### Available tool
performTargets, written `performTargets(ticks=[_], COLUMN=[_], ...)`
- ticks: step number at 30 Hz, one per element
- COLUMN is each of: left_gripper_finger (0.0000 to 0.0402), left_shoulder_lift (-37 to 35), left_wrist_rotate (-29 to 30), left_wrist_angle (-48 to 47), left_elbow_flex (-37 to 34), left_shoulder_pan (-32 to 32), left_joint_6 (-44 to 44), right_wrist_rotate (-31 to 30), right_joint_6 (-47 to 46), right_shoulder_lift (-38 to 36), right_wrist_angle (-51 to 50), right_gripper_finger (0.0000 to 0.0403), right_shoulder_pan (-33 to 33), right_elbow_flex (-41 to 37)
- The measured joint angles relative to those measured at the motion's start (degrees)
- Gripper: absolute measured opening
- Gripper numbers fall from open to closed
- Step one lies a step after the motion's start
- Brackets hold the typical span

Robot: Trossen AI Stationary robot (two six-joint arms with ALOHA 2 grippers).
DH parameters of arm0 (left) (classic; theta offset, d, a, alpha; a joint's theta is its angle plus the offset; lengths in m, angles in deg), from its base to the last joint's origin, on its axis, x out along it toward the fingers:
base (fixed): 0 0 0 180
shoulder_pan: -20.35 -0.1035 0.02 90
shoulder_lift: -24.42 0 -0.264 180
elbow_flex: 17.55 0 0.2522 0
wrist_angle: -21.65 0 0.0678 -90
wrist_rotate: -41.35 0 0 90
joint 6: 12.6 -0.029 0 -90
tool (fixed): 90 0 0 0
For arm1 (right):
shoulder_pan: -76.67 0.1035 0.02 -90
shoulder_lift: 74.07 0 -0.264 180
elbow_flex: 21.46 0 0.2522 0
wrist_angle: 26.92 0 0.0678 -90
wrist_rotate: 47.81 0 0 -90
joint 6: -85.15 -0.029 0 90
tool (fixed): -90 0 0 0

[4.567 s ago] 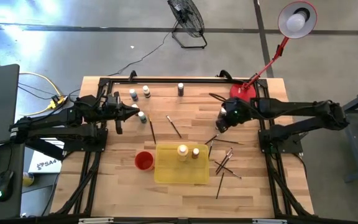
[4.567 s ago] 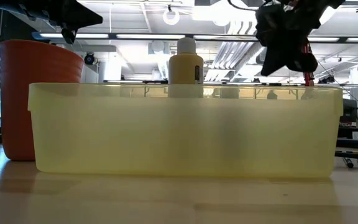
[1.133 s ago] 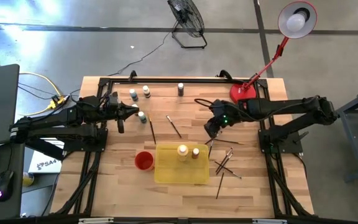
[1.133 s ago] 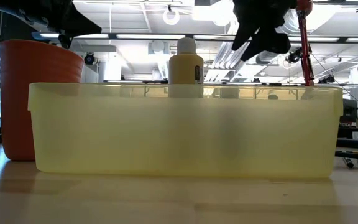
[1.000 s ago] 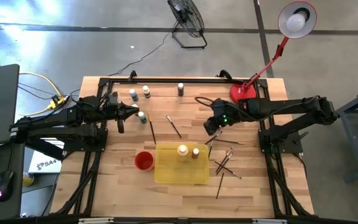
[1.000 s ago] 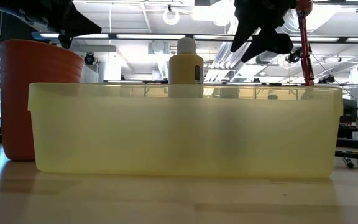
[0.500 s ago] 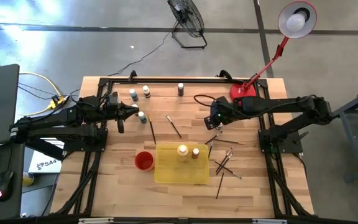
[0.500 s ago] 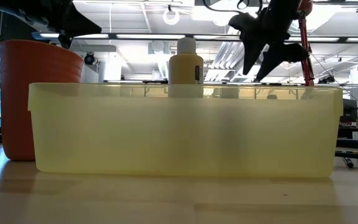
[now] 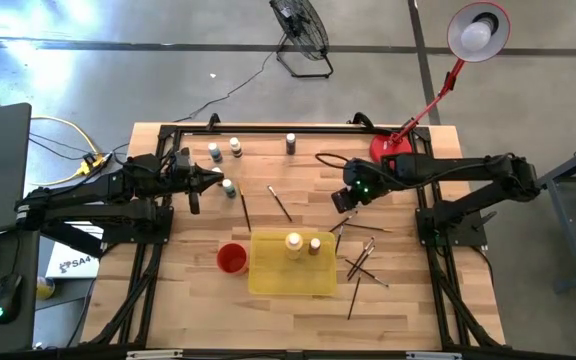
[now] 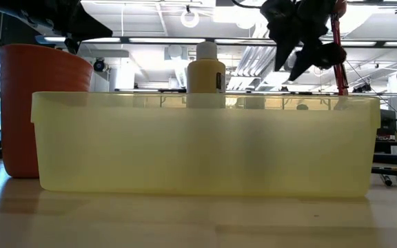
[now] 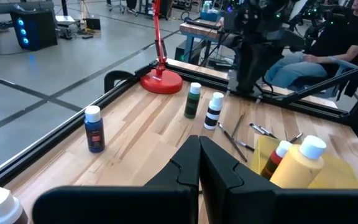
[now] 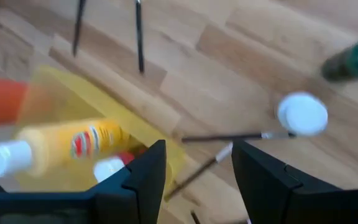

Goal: Pick & Place Paint Supplies
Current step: Put the white paint bottle into the yellow bin

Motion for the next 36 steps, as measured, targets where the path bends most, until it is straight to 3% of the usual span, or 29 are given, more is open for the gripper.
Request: performTargets(ticks=[5, 11, 36], left_gripper_finger=[0.0000, 0.0000, 0.0000], left_shoulder_lift=[0.00, 0.00, 0.00], left_wrist_rotate=[0.01, 0.02, 0.02], left_wrist_angle=[-0.35, -0.37, -0.44], left_elbow_flex=[0.00, 0.00, 0.00], left_shoulder_pan=[0.00, -0.01, -0.01], left_joint_6=[0.01, 0.01, 0.02], right_wrist_rotate=[2.49, -5.13, -12.27], right_joint_6=[-0.03, -0.24, 0.19], right_shoulder_lift=[0.44, 0.44, 10.64], right_wrist_angle=[-5.92, -9.45, -4.31], right_gripper_finger=[0.0174, 0.0174, 0.0174], right_shoulder_pan=[0.03, 0.01, -0.88], right_elbow_flex=[0.00, 0.00, -2.93])
